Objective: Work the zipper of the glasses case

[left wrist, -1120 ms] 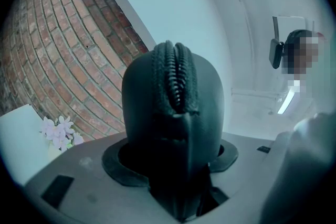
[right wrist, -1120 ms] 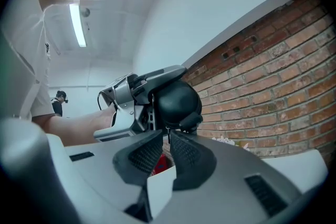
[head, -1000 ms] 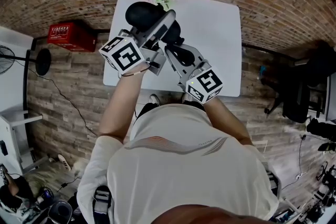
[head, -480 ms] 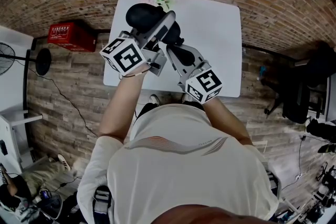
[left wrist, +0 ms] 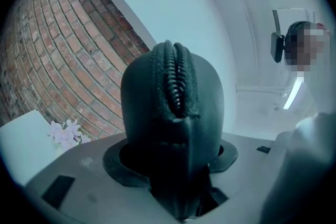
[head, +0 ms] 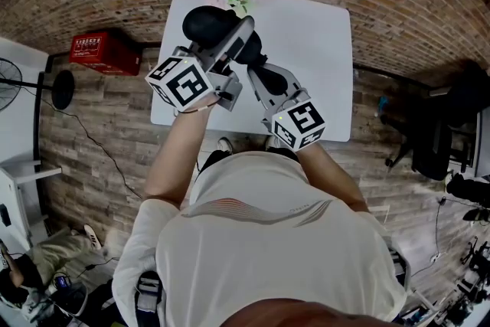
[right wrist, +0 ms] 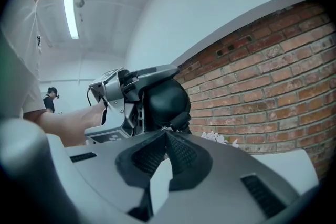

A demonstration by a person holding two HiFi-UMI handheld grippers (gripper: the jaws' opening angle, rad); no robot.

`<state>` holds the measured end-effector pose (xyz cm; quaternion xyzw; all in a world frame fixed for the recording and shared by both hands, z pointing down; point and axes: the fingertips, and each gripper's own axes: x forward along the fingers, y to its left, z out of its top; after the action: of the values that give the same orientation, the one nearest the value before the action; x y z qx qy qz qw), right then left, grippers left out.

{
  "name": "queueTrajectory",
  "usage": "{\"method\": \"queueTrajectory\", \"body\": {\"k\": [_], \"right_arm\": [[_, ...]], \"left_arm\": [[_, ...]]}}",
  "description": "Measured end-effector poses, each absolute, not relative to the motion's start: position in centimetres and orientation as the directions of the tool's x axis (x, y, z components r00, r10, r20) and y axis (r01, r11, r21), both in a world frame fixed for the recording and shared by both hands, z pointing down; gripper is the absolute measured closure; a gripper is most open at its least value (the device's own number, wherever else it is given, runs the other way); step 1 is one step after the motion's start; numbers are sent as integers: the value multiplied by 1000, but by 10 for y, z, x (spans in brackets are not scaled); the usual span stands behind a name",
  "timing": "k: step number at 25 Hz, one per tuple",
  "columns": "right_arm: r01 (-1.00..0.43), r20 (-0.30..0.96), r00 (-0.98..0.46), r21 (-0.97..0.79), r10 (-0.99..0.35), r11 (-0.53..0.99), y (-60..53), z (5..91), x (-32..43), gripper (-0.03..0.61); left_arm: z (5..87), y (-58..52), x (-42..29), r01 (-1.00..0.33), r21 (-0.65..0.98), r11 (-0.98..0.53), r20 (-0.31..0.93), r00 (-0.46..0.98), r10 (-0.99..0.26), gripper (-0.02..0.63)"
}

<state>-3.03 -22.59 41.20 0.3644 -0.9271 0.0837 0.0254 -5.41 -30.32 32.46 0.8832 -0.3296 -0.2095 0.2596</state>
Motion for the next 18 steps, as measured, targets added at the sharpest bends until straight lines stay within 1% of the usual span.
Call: {"method": "queueTrajectory", "body": {"k": [9, 18], "right_arm": [[-708, 132, -706, -93, -696, 701, -233, 414, -13, 525], [-706, 146, -695, 47, -704, 706, -232, 414, -5, 525]], "left_arm": [[331, -295, -49, -453, 591, -668, -170, 739, -652, 359], [344, -289, -42, -394, 621, -678, -133, 799, -586, 359]]}}
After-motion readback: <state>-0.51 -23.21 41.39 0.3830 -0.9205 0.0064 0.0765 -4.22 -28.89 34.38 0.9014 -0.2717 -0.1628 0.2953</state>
